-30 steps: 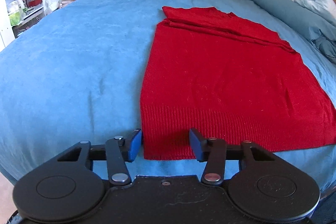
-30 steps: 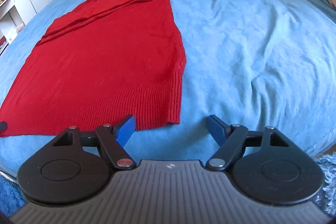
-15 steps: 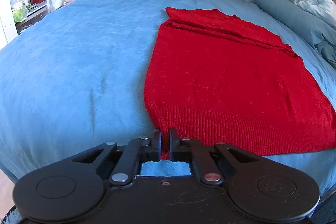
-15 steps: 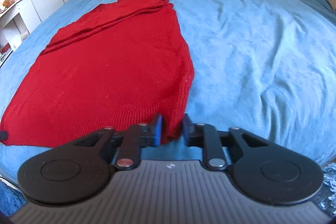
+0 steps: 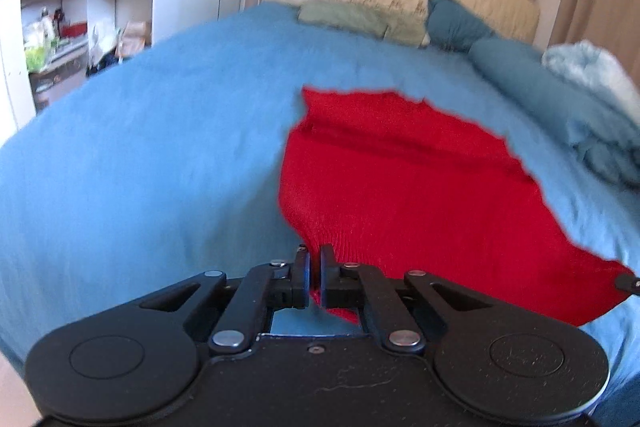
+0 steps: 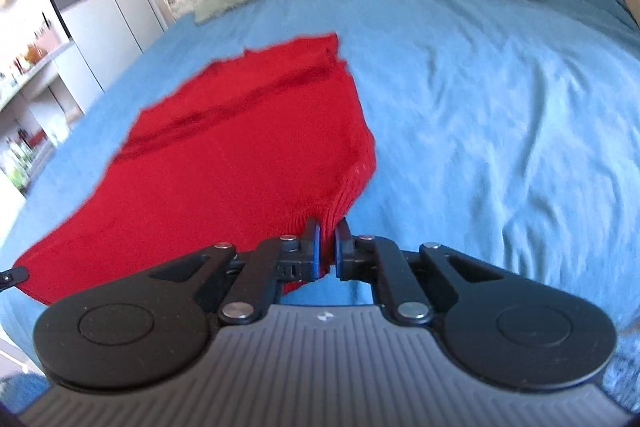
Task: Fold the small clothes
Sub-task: 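Close both grippers on the red sweater hem and lift it toward the collar, then lay the hem over the collar and open both grippers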
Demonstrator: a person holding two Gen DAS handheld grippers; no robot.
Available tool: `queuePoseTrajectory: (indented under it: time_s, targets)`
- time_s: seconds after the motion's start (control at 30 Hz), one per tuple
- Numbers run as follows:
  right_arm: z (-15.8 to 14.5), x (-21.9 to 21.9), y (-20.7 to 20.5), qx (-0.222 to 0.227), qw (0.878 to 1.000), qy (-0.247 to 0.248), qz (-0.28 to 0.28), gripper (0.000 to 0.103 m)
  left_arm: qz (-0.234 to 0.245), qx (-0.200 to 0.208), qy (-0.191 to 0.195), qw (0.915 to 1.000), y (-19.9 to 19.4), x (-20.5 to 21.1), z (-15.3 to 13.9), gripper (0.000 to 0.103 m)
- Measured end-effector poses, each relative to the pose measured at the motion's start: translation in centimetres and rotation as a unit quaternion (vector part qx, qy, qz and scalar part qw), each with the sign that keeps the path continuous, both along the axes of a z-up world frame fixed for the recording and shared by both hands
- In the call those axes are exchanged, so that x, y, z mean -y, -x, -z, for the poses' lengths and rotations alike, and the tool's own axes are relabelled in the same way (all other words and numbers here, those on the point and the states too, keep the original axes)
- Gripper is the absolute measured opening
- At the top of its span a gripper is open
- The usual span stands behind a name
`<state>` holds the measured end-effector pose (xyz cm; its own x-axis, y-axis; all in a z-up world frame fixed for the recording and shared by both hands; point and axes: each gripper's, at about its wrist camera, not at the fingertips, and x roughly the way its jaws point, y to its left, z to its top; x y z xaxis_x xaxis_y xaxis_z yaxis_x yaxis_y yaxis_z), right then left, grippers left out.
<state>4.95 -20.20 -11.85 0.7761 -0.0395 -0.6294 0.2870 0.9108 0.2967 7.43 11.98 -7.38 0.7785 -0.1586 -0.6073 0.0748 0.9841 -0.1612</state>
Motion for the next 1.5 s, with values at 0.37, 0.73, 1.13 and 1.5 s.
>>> queuePoseTrajectory:
  time_s: [0.37,0.73,1.13,1.5]
  targets:
    - [-9.6,5.7,-12.1,0.063,0.993,-0.098,0.015,0.022,-0.006,0.072,0.041,0.9965,-16.0,2.0,-10.3,0.004]
    - [-4.3,11.5,-40.1,0.041,0.996,-0.071,0.025,0.022,-0.089,0.004,0.004,0.996,-43.3,7.8,-1.1,0.004]
    - [2.6,12.6,-48.6,-0.02,1.0,0.004,0.024,0.096,-0.099,-0.049,-0.034,0.9933,-47.9,8.2,2.8,0.067]
    - [-1.0,4.8,-39.5,-0.037,0.994,0.066,-0.079,0.103,0.064,-0.077,-0.103,0.9896,-35.4,9.8,2.1,0.103]
